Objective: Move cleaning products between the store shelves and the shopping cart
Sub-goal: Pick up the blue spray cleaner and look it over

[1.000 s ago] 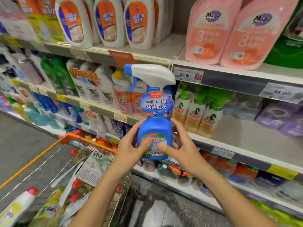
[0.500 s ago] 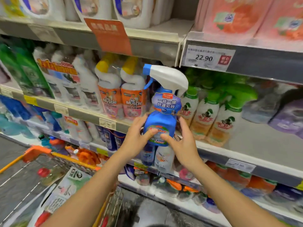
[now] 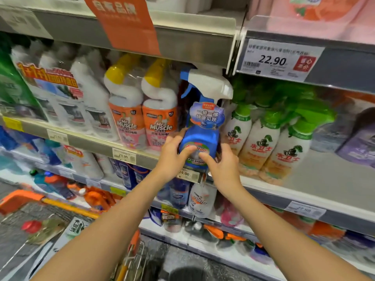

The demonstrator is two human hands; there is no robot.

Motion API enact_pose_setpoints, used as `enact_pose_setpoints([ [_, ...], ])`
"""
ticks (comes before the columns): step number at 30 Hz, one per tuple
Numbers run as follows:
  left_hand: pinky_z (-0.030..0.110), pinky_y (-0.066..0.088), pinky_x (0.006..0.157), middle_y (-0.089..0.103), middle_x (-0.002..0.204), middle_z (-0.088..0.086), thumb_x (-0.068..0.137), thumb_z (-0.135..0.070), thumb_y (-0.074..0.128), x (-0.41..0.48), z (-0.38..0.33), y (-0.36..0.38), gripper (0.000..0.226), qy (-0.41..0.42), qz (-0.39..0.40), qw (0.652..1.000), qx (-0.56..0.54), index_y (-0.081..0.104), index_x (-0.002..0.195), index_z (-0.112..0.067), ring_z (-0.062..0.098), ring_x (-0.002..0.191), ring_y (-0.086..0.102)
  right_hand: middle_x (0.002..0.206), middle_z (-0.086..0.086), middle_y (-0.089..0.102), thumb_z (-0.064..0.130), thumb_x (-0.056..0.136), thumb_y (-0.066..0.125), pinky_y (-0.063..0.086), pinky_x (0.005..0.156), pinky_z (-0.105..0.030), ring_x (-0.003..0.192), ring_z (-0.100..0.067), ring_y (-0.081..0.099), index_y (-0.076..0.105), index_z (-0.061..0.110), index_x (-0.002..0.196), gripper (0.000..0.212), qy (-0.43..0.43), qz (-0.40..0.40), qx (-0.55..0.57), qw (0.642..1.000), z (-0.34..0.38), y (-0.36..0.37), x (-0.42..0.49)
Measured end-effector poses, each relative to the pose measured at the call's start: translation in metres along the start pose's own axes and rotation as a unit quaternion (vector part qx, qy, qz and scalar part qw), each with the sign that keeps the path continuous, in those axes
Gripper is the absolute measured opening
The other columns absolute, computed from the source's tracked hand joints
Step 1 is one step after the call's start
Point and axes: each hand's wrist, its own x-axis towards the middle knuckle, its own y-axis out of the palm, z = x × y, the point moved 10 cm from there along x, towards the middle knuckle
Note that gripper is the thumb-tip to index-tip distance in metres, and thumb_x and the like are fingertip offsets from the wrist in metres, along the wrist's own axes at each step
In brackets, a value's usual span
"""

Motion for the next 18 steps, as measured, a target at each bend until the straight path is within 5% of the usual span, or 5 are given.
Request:
enact_pose_setpoints([
  [3, 0.010, 0.030, 0.089, 0.043, 0.108, 0.004, 0.093, -0.018, 0.061, 0.005, 0.005, -0.002, 0.041, -0.008, 0.006, 1.000, 0.003, 0.054, 0.127, 0.002, 0.017, 0.112, 0.045, 0.079, 0.003, 0.050, 0.026, 0.087, 0.071, 0.034, 0.056, -0.018, 0.072, -0.015, 0.045, 0.049, 0.010, 0.090, 0.026, -0.008, -0.020, -0.025, 0.999, 0.004, 0.002, 0.001],
  [7, 0.019, 0.034, 0.098, 0.047, 0.116, 0.006, 0.090, -0.015, 0.064, 0.009, -0.002, -0.014, 0.043, 0.017, -0.022, 1.000, -0.006, 0.053, 0.129, 0.000, 0.021, 0.121, 0.046, 0.095, -0.002, 0.055, 0.025, 0.089, 0.069, 0.028, 0.063, -0.018, 0.087, -0.017, 0.048, 0.052, -0.005, 0.124, 0.049, -0.033, -0.047, -0.044, 0.997, 0.016, 0.003, 0.008],
  [13, 0.024, 0.032, 0.105, 0.047, 0.136, 0.014, 0.091, -0.019, 0.064, 0.008, 0.009, 0.000, 0.055, -0.010, -0.006, 1.000, 0.015, 0.043, 0.141, -0.008, 0.023, 0.128, 0.042, 0.108, -0.018, 0.060, 0.025, 0.094, 0.062, 0.039, 0.073, -0.032, 0.102, -0.033, 0.056, 0.052, -0.003, 0.122, 0.042, 0.022, -0.025, -0.098, 0.995, -0.002, 0.016, 0.006],
  [18, 0.016, 0.031, 0.072, 0.052, 0.091, 0.003, 0.087, -0.022, 0.069, -0.003, 0.006, -0.014, 0.039, -0.009, -0.108, 0.991, 0.083, 0.061, 0.118, 0.001, 0.020, 0.090, 0.053, 0.109, -0.016, 0.063, 0.029, 0.093, 0.062, 0.047, 0.078, -0.038, 0.101, -0.033, 0.061, 0.048, 0.003, 0.135, 0.051, -0.016, -0.068, -0.169, 0.983, 0.007, 0.006, 0.002],
])
